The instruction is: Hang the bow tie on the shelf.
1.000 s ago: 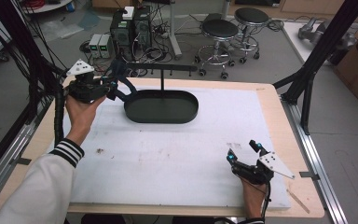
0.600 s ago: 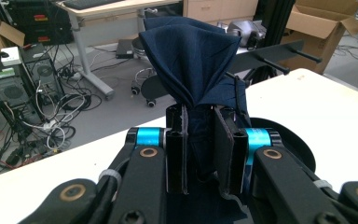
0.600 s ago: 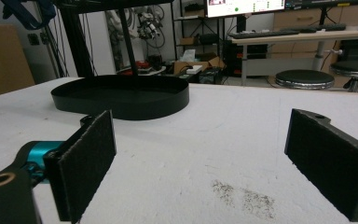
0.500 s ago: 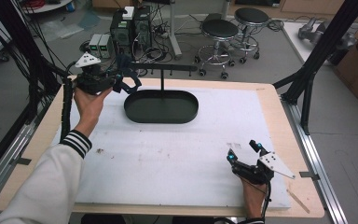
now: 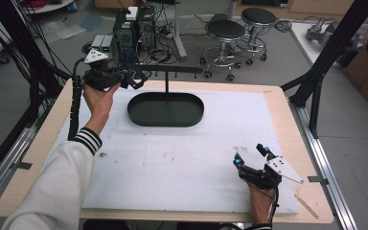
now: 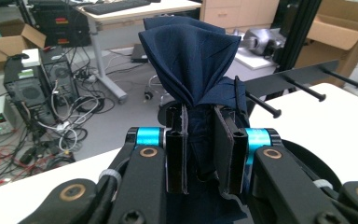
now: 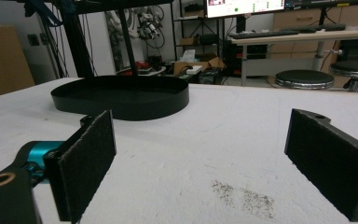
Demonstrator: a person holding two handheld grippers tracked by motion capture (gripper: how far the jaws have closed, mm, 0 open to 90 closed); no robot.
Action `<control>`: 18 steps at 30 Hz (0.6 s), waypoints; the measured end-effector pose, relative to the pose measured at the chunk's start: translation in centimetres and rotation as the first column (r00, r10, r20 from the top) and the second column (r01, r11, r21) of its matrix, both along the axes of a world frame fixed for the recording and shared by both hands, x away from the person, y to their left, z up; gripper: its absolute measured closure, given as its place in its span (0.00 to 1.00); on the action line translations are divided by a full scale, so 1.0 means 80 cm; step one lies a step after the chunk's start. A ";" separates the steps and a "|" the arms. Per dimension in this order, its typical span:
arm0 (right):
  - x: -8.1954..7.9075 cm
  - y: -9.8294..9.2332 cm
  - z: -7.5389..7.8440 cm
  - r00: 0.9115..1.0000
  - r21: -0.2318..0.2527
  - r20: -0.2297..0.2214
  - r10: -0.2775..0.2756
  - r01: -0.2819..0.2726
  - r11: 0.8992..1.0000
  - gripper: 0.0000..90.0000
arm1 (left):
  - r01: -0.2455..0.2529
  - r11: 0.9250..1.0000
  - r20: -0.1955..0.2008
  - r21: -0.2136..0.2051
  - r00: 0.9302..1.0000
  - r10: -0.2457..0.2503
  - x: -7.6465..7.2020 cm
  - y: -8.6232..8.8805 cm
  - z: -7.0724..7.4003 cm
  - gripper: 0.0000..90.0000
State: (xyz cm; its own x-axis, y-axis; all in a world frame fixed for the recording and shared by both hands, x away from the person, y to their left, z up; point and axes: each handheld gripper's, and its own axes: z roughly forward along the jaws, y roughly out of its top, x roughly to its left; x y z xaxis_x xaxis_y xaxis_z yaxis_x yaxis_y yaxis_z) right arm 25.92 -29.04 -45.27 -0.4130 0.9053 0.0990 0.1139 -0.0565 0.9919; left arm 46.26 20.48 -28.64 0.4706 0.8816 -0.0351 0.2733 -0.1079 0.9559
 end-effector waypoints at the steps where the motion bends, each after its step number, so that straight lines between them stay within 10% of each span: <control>1: 0.000 0.000 0.000 1.000 0.000 0.000 0.000 0.000 1.000 0.09 | -0.002 1.000 0.006 0.001 1.000 0.002 0.001 -0.001 0.000 0.84; 18: 0.000 0.000 0.000 1.000 -0.003 0.000 0.002 -0.002 1.000 0.09 | -0.080 0.996 0.009 0.036 0.997 0.080 0.021 -0.014 -0.016 0.84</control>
State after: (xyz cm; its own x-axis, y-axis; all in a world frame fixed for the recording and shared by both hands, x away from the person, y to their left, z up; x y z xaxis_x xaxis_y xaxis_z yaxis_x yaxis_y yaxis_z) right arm 25.94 -29.04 -45.26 -0.4146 0.9049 0.0961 0.1137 -0.0532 0.9921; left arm 47.97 19.37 -29.93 0.3987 0.9171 0.0012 0.2750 -0.1208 0.9538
